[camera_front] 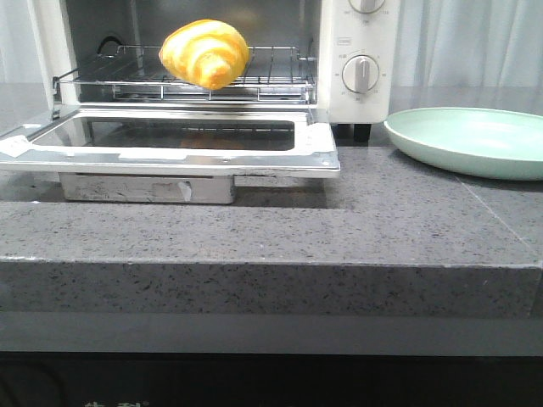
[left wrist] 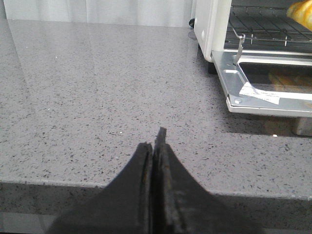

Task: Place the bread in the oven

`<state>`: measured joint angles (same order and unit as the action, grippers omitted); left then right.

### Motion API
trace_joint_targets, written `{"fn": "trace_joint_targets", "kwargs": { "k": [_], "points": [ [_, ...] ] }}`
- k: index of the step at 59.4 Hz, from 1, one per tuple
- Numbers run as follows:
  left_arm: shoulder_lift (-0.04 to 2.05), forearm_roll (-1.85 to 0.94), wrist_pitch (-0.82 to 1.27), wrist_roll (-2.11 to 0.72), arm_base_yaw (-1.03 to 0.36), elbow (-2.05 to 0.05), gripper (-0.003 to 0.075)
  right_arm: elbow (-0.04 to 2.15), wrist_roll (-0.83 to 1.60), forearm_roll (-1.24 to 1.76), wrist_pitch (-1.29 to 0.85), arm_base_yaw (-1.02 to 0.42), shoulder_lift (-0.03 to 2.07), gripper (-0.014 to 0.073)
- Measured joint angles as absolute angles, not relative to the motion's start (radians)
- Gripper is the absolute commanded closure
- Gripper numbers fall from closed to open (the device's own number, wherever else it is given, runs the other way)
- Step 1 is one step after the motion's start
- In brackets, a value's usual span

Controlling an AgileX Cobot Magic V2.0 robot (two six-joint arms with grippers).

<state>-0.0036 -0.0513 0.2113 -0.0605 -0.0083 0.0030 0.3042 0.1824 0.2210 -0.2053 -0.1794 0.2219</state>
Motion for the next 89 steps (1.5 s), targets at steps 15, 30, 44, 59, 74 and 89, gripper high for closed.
{"fn": "trace_joint_targets", "kwargs": {
  "k": [15, 30, 44, 59, 74, 89],
  "points": [
    [-0.004, -0.051, 0.211, -0.061, -0.008, 0.003, 0.0741, 0.281, 0.182, 0.208, -0.187, -0.178, 0.222, 0.0654],
    [-0.004, -0.051, 0.211, -0.061, -0.008, 0.003, 0.0741, 0.065, 0.182, 0.204, -0.039, -0.044, 0.15, 0.0654],
    [-0.004, -0.051, 0.211, -0.061, -0.007, 0.003, 0.0741, -0.027, 0.182, 0.204, -0.085, -0.016, 0.029, 0.0654],
    [-0.004, -0.051, 0.211, -0.061, -0.007, 0.003, 0.0741, -0.027, 0.182, 0.202, -0.139, -0.016, -0.009, 0.0654],
    [-0.004, -0.051, 0.211, -0.061, -0.007, 0.003, 0.0741, -0.027, 0.182, 0.202, -0.145, -0.016, -0.009, 0.0654],
    [-0.004, -0.051, 0.211, -0.061, -0.007, 0.003, 0.0741, -0.027, 0.18, 0.202, -0.145, -0.016, -0.009, 0.0654]
  ]
}}
